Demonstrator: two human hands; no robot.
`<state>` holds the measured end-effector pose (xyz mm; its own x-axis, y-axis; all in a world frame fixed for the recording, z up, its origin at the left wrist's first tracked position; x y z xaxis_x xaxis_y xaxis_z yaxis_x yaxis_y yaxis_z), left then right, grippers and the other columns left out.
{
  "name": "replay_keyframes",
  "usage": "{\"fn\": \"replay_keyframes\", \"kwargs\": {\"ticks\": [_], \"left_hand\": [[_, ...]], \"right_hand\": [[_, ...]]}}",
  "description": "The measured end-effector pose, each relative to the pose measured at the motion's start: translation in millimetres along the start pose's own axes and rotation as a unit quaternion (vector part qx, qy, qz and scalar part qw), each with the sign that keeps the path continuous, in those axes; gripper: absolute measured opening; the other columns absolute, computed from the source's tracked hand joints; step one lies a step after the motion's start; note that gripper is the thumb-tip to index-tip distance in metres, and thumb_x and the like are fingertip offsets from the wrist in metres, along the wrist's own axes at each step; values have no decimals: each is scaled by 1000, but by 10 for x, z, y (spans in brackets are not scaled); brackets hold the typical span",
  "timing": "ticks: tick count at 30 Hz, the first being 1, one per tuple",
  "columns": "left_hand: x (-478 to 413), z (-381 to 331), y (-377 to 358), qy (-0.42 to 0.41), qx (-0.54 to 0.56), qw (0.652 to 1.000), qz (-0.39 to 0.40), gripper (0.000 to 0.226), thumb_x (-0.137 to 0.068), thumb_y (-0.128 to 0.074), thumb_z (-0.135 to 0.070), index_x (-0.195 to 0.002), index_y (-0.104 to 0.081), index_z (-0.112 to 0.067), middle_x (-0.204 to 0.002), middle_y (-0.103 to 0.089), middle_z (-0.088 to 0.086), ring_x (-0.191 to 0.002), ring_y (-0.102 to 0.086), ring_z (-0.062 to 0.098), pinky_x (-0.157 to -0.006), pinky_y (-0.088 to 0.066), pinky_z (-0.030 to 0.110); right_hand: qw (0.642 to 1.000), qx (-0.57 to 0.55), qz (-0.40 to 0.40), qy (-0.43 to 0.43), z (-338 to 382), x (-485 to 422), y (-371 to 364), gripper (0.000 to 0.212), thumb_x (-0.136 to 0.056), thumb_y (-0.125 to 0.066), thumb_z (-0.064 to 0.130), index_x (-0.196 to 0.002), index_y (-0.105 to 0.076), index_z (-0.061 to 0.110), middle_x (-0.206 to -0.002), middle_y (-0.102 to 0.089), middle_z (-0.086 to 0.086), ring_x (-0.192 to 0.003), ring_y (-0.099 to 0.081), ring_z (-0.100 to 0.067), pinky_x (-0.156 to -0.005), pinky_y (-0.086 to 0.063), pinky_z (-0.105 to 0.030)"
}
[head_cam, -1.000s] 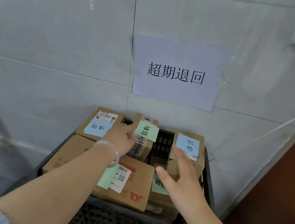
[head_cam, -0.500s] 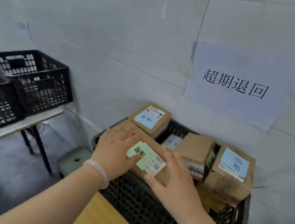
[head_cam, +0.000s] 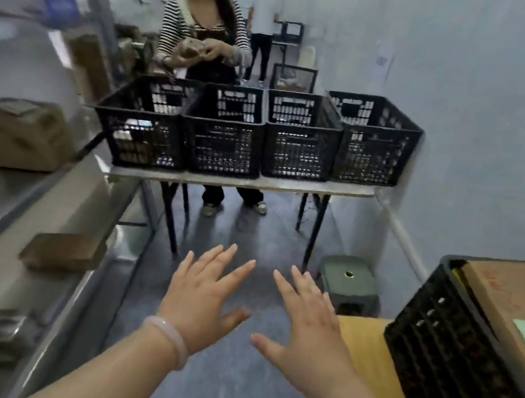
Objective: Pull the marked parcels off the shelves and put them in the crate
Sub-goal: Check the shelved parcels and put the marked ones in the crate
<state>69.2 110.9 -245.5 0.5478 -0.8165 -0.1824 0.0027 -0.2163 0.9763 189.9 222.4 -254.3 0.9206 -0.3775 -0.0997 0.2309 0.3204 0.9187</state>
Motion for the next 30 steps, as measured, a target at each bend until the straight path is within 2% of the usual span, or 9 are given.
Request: {"fn": "replay_keyframes", "kwargs": {"ticks": [3,7,11,14,18,25,28,30], "left_hand": [[427,698,121,81,1,997,-15,75,-86,-51,-66,-151,-20,-44,-163,-18,-2,-151,-13,21,-120,-7,49],[975,1564,153,184,-43,982,-2,77,-86,-36,-73,-151,0,-50,-165,-1,-6,-151,0,17,-120,1,46],[1539,2373,229,270,-47,962,-7,78,-86,-43,-70,-152,-9,-46,-165,-9,-2,-151,-8,21,-120,-6,50],[1992,2808,165,331,-55,942,10,79,-88,-37,-70,-153,1,-45,-165,2,-2,-151,2,18,-120,-2,49],[2610,3038,28,405,-28,914,27,80,-88,-38,-69,-153,1,-44,-165,4,-4,-151,4,17,-120,-1,49],[3745,3137,-74,581,-6,814,-6,78,-88,-38,-69,-153,-1,-45,-165,4,-5,-151,7,17,-119,5,47],[4215,2920,-165,660,-3,751,-25,78,-88,-36,-71,-152,1,-46,-165,5,-6,-151,6,15,-119,5,45],[4482,2719,-238,708,-5,705,-30,78,-87,-35,-71,-152,0,-48,-165,2,-6,-151,3,15,-119,3,44]], "right_hand": [[995,17,32,88,682,-331,-319,92,-80,-43,77,-146,14,52,-155,22,22,-142,25,-2,-118,14,-35],[984,28,81,158,1471,-705,-779,93,-78,-44,78,-149,10,50,-154,19,23,-145,20,-5,-118,12,-37],[965,50,129,220,2208,-948,-1340,94,-77,-43,79,-150,9,48,-159,15,18,-147,17,-8,-119,10,-40],[948,50,149,276,2741,-1040,-1690,93,-77,-41,80,-149,9,48,-158,15,20,-147,15,-9,-120,8,-40],[909,45,208,359,3310,-923,-2127,92,-77,-40,80,-147,10,51,-150,20,28,-143,20,-2,-118,8,-38],[804,48,271,527,4202,-509,-2725,91,-76,-40,79,-149,5,50,-153,16,26,-134,24,6,-114,14,-31],[745,54,309,589,4404,-206,-2982,91,-77,-43,78,-149,4,49,-158,12,22,-135,25,6,-111,18,-29],[708,57,333,620,4469,-17,-3109,92,-77,-43,78,-150,3,48,-160,9,19,-143,18,1,-112,15,-30]]}}
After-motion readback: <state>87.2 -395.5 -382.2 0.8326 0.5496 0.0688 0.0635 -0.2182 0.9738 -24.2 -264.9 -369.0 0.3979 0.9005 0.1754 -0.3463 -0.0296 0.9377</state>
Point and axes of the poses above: each hand's wrist, its own x-axis away from the middle knuckle, its own y-axis out of the back of the hand, z = x × y, the point moved 8 cm from there along -x, towards the middle knuckle
